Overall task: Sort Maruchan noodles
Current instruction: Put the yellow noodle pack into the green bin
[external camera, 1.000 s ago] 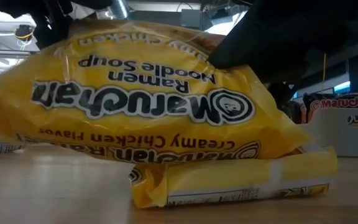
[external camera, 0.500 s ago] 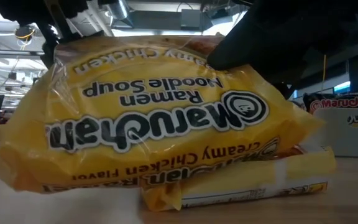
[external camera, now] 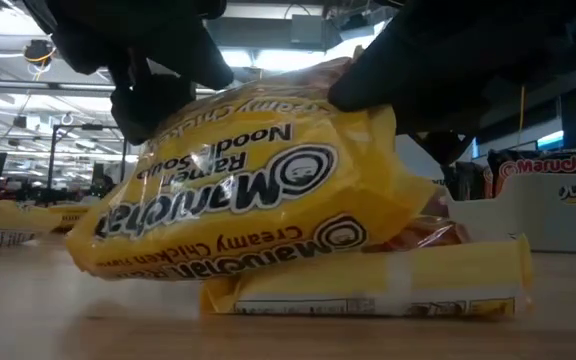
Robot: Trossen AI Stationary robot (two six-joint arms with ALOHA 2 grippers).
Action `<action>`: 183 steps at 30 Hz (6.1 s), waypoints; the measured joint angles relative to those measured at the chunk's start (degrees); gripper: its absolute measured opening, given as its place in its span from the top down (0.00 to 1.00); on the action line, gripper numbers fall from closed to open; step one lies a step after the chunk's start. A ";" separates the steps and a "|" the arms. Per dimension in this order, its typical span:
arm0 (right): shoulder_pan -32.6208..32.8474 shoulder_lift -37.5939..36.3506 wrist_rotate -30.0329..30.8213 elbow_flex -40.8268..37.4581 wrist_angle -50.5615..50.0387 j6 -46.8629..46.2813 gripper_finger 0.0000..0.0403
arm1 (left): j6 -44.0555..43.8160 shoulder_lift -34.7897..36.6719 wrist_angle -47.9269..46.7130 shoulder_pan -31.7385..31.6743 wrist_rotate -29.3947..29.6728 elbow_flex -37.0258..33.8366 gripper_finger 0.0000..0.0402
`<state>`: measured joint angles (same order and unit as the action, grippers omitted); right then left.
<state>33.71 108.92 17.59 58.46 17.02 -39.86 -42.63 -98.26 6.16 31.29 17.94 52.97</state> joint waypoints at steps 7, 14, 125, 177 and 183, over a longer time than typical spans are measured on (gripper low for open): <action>0.00 0.00 -0.05 0.02 -0.17 -0.01 0.83 | 2.57 0.00 -0.20 0.07 -0.74 0.15 0.28; 0.02 0.00 -0.16 0.02 -0.46 0.09 0.83 | 5.59 0.00 -7.59 0.20 -0.45 4.43 0.28; 3.49 -4.79 22.99 -0.02 27.44 41.72 0.34 | 10.16 14.88 -8.37 6.97 19.84 7.74 0.57; 5.12 -14.25 -21.36 28.90 -97.59 -14.77 0.73 | -0.36 15.26 -23.07 12.29 25.99 -2.01 0.45; 6.17 -14.21 -31.76 23.87 -102.41 -16.72 0.74 | -0.40 13.88 -22.82 12.20 25.89 -2.01 0.45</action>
<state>39.88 94.72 -14.17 82.32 -85.39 -56.58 -43.03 -84.38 -16.67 43.48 43.83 50.96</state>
